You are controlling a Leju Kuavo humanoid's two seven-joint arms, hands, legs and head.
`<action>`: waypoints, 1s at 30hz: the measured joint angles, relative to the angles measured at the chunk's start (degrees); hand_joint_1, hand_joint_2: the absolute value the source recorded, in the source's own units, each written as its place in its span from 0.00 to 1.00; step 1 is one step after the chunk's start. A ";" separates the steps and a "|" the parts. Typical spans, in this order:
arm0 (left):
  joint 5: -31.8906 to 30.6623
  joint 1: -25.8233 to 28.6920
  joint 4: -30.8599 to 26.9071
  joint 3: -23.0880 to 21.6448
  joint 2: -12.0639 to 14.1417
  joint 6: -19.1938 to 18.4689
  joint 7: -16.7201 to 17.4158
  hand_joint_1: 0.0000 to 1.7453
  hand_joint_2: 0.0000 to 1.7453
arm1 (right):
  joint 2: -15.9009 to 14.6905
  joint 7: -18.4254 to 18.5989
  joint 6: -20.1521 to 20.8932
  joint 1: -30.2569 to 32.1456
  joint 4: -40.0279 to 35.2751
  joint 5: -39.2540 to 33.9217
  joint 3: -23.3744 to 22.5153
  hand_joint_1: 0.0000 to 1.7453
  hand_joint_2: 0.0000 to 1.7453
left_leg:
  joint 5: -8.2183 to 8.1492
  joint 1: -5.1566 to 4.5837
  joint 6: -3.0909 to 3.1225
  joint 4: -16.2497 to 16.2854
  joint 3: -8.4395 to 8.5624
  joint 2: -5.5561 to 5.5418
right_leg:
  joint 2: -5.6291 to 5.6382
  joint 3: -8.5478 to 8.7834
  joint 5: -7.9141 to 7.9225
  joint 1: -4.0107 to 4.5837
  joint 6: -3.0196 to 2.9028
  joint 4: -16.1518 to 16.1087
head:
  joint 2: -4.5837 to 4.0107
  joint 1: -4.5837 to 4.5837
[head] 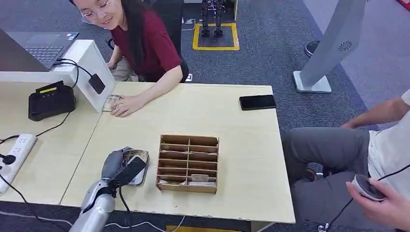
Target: Pass the card to the sensor for recognition and then transmit it.
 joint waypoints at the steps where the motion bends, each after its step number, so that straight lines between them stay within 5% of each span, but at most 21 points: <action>1: 2.45 0.04 -0.02 0.20 -0.02 -1.69 -0.94 1.00 1.00 | 0.00 0.04 0.02 0.01 0.00 0.02 0.00 0.00 0.00 | 0.01 0.00 0.01 0.00 0.00 -0.02 | -0.04 0.00 0.00 0.00 0.00 0.00 | 0.00 0.00; 4: 10.52 0.59 -1.25 1.09 -0.24 -7.88 -3.96 1.00 1.00 | 0.00 0.09 0.13 -0.01 0.00 0.07 0.00 0.00 0.00 | 0.02 0.00 0.01 0.00 0.00 -0.08 | -0.08 0.02 0.00 0.00 0.00 0.00 | 0.00 0.00; 9: 36.97 4.23 -9.45 4.30 -1.16 -23.24 -7.30 1.00 1.00 | 0.00 -0.22 0.20 0.02 0.00 0.50 0.00 0.00 0.00 | 0.05 0.00 0.03 0.02 -0.12 -0.06 | -0.06 -0.11 0.00 0.01 0.01 0.00 | 0.00 0.00; 13: 47.84 4.75 -16.55 6.97 -1.33 -26.36 -6.58 1.00 1.00 | 0.00 0.15 0.39 0.02 0.00 0.57 0.00 0.00 0.00 | 0.04 0.00 0.04 0.05 -0.18 -0.07 | -0.06 -0.19 0.01 0.01 0.02 -0.01 | 0.00 0.00; 25: 51.16 3.81 -24.04 10.16 -0.31 -26.70 -5.81 1.00 1.00 | 0.00 0.42 0.79 -0.04 0.00 0.59 0.09 0.00 0.00 | 0.05 0.01 0.03 0.05 -0.26 -0.07 | -0.05 -0.28 0.01 0.02 0.02 0.00 | 0.00 0.00; 28: 46.49 2.56 -24.02 10.16 -0.24 -22.34 -7.04 1.00 1.00 | 0.00 0.42 0.98 -0.05 0.00 0.59 0.22 0.00 0.00 | 0.05 0.01 0.04 0.06 -0.27 -0.08 | -0.06 -0.32 0.01 0.01 0.02 -0.01 | 0.00 0.02; 30: 37.39 1.05 -24.00 10.10 -0.48 -15.06 -9.25 1.00 1.00 | 0.00 0.28 1.16 -0.10 0.00 0.59 0.63 0.00 0.00 | 0.05 0.01 0.04 0.10 -0.28 -0.08 | -0.05 -0.33 0.02 0.01 0.02 -0.01 | -0.02 0.02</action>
